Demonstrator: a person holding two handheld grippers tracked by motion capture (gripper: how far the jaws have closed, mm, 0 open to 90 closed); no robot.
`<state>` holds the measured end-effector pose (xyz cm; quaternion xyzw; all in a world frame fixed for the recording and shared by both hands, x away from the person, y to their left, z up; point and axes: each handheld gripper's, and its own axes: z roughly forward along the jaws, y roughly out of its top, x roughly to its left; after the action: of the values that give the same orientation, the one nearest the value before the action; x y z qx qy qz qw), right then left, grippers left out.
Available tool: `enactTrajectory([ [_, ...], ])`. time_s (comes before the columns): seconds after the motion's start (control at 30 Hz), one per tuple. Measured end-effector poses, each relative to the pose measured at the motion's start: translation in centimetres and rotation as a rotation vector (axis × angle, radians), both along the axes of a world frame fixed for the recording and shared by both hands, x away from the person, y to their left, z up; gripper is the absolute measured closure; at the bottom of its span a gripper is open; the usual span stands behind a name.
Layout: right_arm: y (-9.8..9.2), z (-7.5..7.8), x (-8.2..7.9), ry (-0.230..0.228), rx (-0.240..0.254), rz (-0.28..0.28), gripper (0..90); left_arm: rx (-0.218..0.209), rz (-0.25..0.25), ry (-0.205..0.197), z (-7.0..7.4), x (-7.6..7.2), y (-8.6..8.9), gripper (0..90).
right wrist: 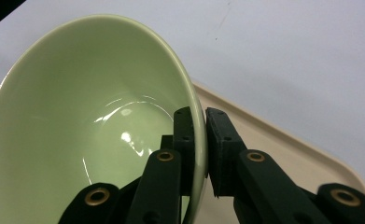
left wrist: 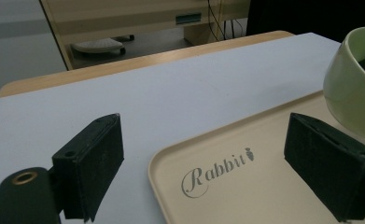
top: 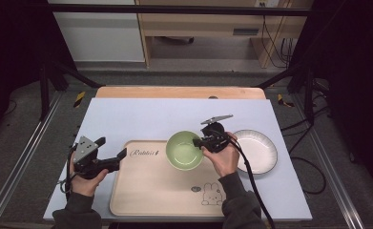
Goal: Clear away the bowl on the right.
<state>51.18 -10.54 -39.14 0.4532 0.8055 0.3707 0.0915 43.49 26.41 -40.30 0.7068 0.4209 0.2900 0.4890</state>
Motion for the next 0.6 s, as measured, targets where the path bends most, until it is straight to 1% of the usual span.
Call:
enactTrajectory([
  [0.17,0.4,-0.4,0.2,0.002,-0.001,0.004,83.5,-0.001,-0.002,0.0,0.0,0.0,0.0,11.5],
  [0.3,1.0,-0.9,0.3,0.018,-0.005,0.001,83.4,-0.001,-0.002,0.001,0.0,0.0,0.0,11.5],
  [0.37,1.1,-1.2,0.4,0.016,-0.011,0.002,83.4,-0.001,-0.002,0.0,0.0,0.0,0.0,11.5],
  [0.47,1.4,-1.5,0.6,0.022,-0.016,0.002,83.4,-0.003,-0.002,0.0,0.0,0.0,0.0,11.5],
  [0.5,1.6,-1.7,0.7,0.032,-0.015,-0.001,83.5,-0.002,-0.002,0.0,0.0,0.0,0.0,11.5],
  [0.6,1.8,-2.1,0.9,0.035,-0.021,0.005,83.5,0.0,-0.002,-0.001,0.1,0.0,0.1,11.5],
])
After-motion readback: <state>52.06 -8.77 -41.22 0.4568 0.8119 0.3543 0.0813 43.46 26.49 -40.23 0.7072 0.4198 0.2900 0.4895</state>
